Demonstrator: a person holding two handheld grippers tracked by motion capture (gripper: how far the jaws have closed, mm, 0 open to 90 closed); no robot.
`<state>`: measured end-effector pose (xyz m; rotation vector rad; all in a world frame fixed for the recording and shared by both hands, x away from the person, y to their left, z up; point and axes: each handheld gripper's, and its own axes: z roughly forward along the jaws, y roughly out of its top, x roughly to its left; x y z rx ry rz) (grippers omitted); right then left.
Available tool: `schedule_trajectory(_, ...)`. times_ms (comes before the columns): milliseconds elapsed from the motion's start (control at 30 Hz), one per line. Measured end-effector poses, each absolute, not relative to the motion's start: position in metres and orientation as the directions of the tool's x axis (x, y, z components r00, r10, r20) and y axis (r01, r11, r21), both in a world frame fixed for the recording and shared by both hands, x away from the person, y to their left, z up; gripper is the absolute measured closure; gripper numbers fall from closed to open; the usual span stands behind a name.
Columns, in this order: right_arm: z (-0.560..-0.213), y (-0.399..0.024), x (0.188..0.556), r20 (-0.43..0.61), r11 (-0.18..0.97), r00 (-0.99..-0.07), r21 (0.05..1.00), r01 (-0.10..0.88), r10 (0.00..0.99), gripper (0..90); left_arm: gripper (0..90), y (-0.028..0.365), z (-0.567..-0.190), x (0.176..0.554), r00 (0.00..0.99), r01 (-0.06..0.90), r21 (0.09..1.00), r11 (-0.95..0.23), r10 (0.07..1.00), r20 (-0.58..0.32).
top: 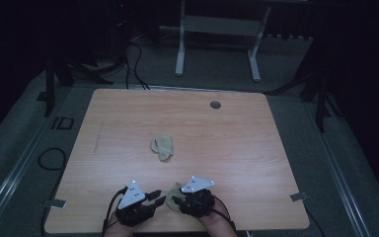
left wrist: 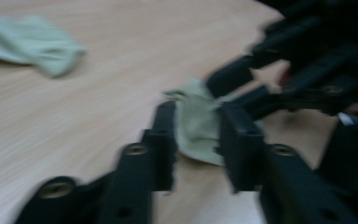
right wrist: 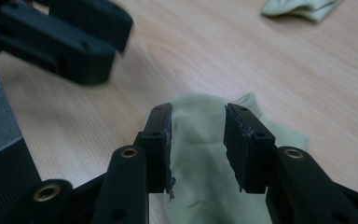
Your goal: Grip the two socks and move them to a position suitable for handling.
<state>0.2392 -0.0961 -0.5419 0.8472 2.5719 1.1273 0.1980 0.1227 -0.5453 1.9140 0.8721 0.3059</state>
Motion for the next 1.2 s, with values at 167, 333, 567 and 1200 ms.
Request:
schedule_trajectory(167,-0.549,-0.093,0.241,0.004,0.574,-0.82,0.713,0.403,0.572,63.0,89.4,0.111,-0.549,0.201,0.726,0.448,0.83,-0.331,0.677,-0.122)
schedule_trajectory(333,-0.555,-0.092,0.242,0.004,0.585,-0.82,0.699,0.411,0.572,65.3,89.6,0.099,-0.556,0.212,0.742,0.474,0.781,-0.406,0.662,-0.106)
schedule_trajectory(567,-0.562,-0.091,0.244,-0.011,0.597,-0.817,0.688,0.413,0.577,75.4,89.6,0.091,-0.568,0.223,0.738,0.508,0.723,-0.469,0.67,-0.084)
schedule_trajectory(1200,-0.52,-0.127,0.241,0.01,0.496,-0.782,0.768,0.404,0.623,89.6,89.8,0.09,-0.569,0.228,0.75,0.506,0.713,-0.486,0.656,-0.085)
